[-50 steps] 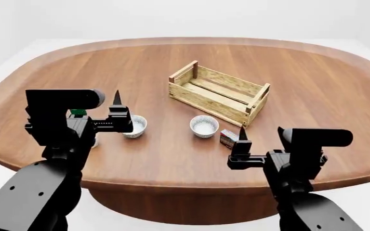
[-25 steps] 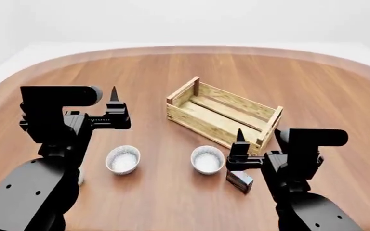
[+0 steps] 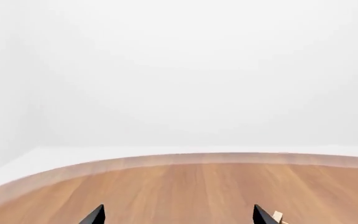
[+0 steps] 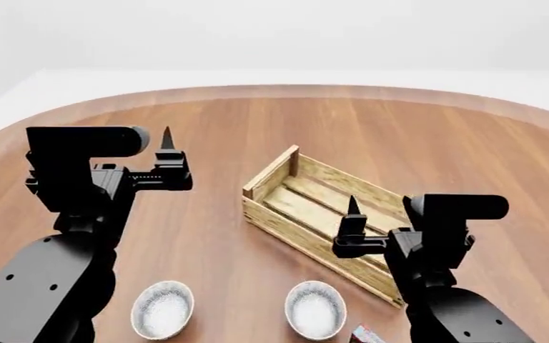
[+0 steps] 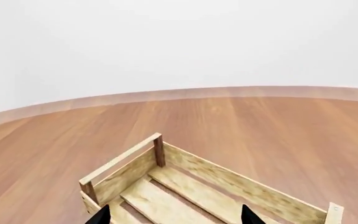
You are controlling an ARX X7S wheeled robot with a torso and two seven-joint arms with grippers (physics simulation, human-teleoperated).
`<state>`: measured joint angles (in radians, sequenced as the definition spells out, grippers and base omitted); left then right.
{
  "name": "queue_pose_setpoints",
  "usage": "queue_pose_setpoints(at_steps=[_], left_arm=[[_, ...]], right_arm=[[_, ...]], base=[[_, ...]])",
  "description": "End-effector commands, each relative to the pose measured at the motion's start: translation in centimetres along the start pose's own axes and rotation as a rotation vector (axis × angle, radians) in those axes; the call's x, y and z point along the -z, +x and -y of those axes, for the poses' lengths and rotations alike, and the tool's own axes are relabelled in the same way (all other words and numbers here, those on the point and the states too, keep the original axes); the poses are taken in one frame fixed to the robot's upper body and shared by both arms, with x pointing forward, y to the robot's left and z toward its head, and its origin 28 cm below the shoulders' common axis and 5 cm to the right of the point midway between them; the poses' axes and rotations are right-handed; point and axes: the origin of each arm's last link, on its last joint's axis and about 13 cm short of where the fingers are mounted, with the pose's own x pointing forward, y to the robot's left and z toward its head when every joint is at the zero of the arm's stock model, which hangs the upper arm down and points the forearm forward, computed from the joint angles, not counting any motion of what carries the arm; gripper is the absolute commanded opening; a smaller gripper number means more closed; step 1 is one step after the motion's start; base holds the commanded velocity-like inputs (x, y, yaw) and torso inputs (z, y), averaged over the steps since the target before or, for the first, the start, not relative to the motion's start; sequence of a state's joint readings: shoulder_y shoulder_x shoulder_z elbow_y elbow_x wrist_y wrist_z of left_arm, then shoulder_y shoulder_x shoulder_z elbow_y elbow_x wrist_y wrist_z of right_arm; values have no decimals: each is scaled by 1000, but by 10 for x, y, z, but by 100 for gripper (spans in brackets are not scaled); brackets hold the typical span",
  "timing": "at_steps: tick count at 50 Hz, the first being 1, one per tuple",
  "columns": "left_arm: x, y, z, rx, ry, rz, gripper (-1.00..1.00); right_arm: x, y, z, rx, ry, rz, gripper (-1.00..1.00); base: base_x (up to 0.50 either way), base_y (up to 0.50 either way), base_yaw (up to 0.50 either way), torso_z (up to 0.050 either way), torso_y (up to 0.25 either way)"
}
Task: Stack the right bowl on the left bowl and place them in the tray.
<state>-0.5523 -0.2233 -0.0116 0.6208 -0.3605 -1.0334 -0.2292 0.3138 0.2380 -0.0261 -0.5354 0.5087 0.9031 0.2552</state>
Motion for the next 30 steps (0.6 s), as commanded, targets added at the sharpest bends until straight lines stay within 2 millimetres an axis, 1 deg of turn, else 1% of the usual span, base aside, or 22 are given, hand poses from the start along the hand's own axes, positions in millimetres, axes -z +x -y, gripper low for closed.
queue_pose_setpoints(at_steps=[1, 9, 27, 30], left_arm=[[1, 0, -1, -4, -3, 4, 100], [1, 0, -2, -6, -2, 5, 100], [-2, 0, -2, -6, -4, 10, 100], [-2, 0, -2, -6, -5, 10, 100]], right_arm=[[2, 2, -1, -12, 0, -20, 100], [5, 2, -2, -16, -1, -22, 100], [2, 2, -2, -19, -1, -26, 100], [3, 3, -2, -22, 0, -20, 100]], base=[[500, 0, 0, 0, 0], [500, 0, 0, 0, 1], [500, 0, 0, 0, 1], [0, 0, 0, 0, 4]])
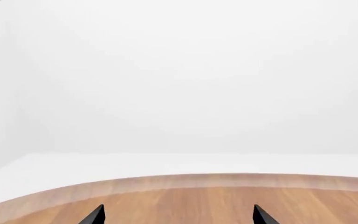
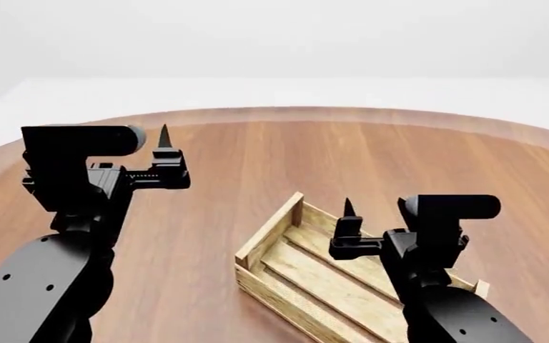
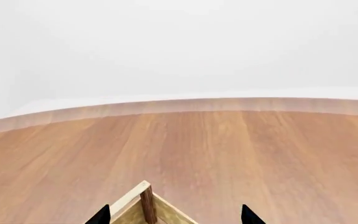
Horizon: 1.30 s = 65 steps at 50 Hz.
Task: Stack the right bowl on the left bowl and place them in the tray.
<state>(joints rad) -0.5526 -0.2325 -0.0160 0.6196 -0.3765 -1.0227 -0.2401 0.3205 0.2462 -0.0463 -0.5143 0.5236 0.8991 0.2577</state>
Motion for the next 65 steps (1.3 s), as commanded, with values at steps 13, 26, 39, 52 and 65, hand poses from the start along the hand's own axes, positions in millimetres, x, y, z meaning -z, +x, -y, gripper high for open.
queue_pose_setpoints(at_steps=[13, 26, 39, 52, 65], left_arm=[[0, 0, -1, -2, -1, 0, 100], [1, -1, -1, -1, 5, -4, 100], [3, 0, 1, 7, 6, -11, 100], [4, 1, 0, 3, 11, -16, 100], [4, 1, 1, 6, 12, -14, 100]], right_arm=[[0, 0, 0, 2, -9, -9, 100], [-7, -13, 0, -7, -15, -152, 100], [-47, -69, -6, -76, -67, -418, 100], [-49, -88, -7, -76, -50, -635, 100], [-52, -100, -11, -86, -30, -721, 100]], base=[[0, 0, 0, 0, 0], [0, 0, 0, 0, 0], [0, 0, 0, 0, 0], [0, 0, 0, 0, 0], [0, 0, 0, 0, 0]])
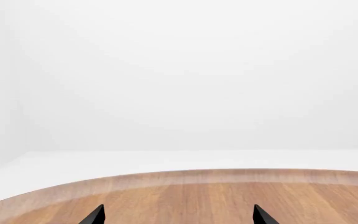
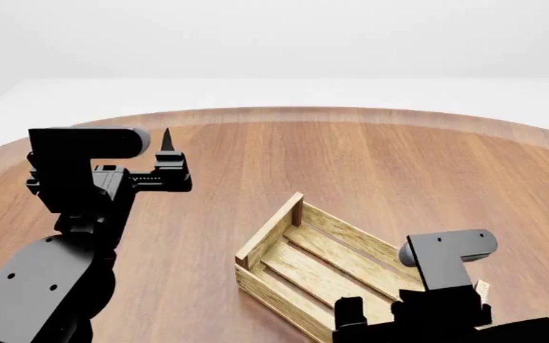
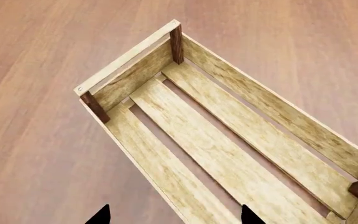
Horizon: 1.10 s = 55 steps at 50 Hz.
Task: Stack the right bowl on the left bowl and place them in the tray.
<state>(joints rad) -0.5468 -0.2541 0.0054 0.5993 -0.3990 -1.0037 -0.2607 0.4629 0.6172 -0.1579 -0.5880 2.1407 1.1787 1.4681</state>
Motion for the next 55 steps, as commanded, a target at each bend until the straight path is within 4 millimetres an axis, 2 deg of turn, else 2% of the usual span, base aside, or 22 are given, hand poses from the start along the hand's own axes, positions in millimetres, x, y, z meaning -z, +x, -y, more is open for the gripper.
queue_pose_setpoints(at_steps=[1, 15, 24, 35, 55], left_arm=[[0, 0, 1, 2, 2, -1, 100], [0, 1, 0, -2, 5, -1, 100], [0, 1, 0, 3, 2, -3, 100], [1, 1, 0, 0, -1, -1, 100], [1, 1, -1, -3, -7, 0, 100]], right_arm=[[3, -14, -2, -17, 10, -127, 100], [9, -19, -9, -47, 13, -194, 100], [22, -22, -16, -63, 16, -246, 100], [33, -17, -16, -75, 48, -303, 100], [37, 1, -12, -71, 83, -327, 100]], base=[[0, 0, 0, 0, 0], [0, 0, 0, 0, 0], [0, 0, 0, 0, 0], [0, 0, 0, 0, 0], [0, 0, 0, 0, 0]])
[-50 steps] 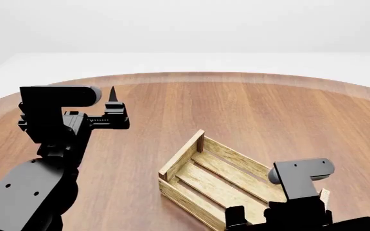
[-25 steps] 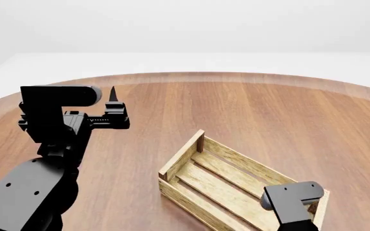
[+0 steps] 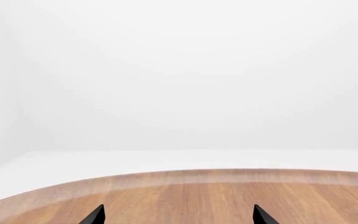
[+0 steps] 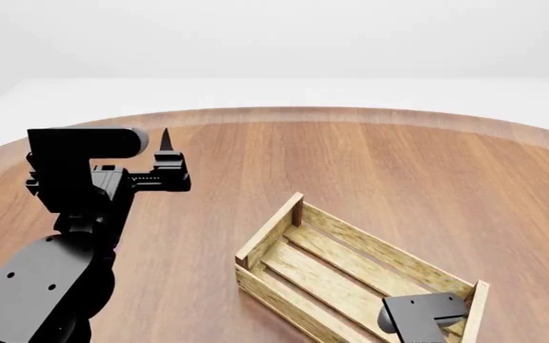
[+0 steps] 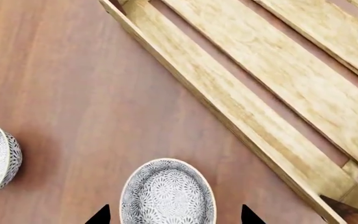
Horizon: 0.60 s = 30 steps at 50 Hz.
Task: Stack the right bowl on the left bowl and place them in the tray.
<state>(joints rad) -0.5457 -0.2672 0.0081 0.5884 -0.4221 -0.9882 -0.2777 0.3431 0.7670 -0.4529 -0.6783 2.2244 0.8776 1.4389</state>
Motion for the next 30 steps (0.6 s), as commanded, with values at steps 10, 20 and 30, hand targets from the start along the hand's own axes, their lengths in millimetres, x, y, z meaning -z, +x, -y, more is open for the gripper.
queue_pose_setpoints(at_steps=[10, 20, 30], left_arm=[[0, 0, -1, -3, -5, 1, 100], [-1, 0, -2, -7, -7, 3, 100], [0, 0, -2, -7, -8, 1, 100]], right_arm=[[0, 21, 9, 24, 56, -38, 100], [8, 33, 12, 5, 92, -88, 100], [15, 43, 16, -5, 121, -119, 100]], base=[[0, 0, 0, 0, 0], [0, 0, 0, 0, 0], [0, 0, 0, 0, 0]])
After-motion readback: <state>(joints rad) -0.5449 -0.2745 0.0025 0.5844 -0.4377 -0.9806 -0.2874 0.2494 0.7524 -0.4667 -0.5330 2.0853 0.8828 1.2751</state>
